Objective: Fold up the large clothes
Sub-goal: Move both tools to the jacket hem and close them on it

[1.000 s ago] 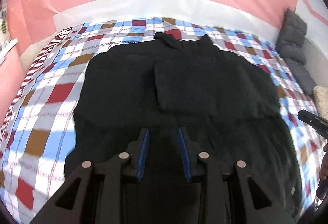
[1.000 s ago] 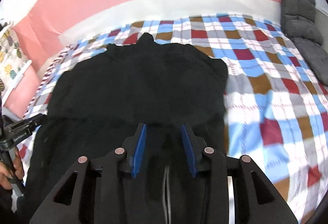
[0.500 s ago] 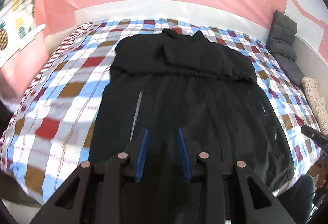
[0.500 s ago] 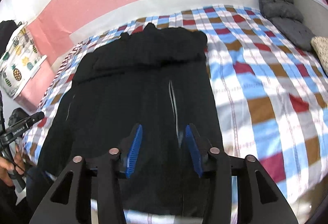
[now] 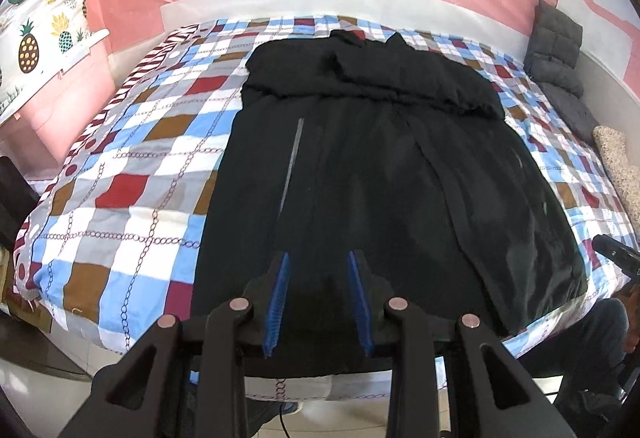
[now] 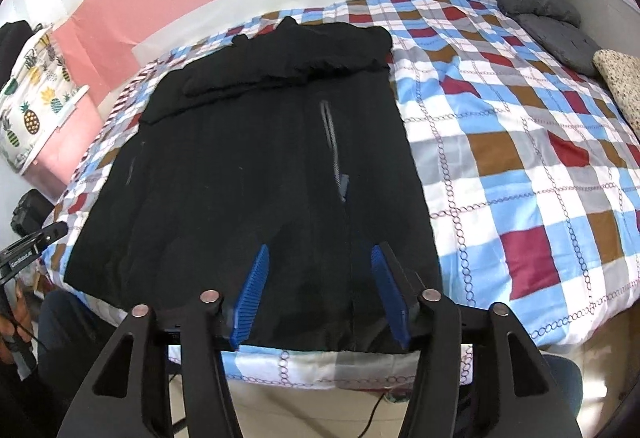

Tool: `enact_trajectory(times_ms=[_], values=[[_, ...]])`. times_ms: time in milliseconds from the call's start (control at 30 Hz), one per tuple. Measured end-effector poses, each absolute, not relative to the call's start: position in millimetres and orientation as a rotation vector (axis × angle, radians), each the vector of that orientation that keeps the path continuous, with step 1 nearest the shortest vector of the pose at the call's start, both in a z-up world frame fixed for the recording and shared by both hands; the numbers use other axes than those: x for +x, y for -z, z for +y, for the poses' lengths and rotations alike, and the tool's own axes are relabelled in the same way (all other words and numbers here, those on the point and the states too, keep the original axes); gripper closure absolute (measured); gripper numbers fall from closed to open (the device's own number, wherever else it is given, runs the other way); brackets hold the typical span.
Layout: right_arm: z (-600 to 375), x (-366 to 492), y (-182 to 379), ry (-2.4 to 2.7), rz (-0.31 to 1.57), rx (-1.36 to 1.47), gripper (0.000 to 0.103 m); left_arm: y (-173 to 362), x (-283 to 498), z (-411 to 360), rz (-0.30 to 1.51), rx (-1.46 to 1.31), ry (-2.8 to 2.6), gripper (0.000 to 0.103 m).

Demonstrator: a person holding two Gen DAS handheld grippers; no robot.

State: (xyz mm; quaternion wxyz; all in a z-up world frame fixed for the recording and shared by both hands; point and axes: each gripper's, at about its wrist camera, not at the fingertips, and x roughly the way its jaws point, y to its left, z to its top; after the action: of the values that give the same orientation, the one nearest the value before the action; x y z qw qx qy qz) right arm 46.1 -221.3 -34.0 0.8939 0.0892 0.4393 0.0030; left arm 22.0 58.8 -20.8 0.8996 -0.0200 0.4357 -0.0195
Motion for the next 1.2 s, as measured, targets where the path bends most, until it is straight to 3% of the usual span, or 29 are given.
enact_trajectory(times_ms=[167,533,700,1200], values=[[-240,48,45,0.039,0.936,0.221,0.047,31,28,70,0.916,-0.06,0.016,0.07],[-279,63,88,0.084,1.037,0.321,0.046,67,52,111,0.988,-0.098,-0.063,0.047],[-297,76,107,0.054,1.073,0.407,0.039,89,66,135,1.059,-0.154,-0.078,0.045],[-297,65,130,-0.109,1.13,0.602,0.037,111,54,133,1.109,-0.257,0.049,0.037]])
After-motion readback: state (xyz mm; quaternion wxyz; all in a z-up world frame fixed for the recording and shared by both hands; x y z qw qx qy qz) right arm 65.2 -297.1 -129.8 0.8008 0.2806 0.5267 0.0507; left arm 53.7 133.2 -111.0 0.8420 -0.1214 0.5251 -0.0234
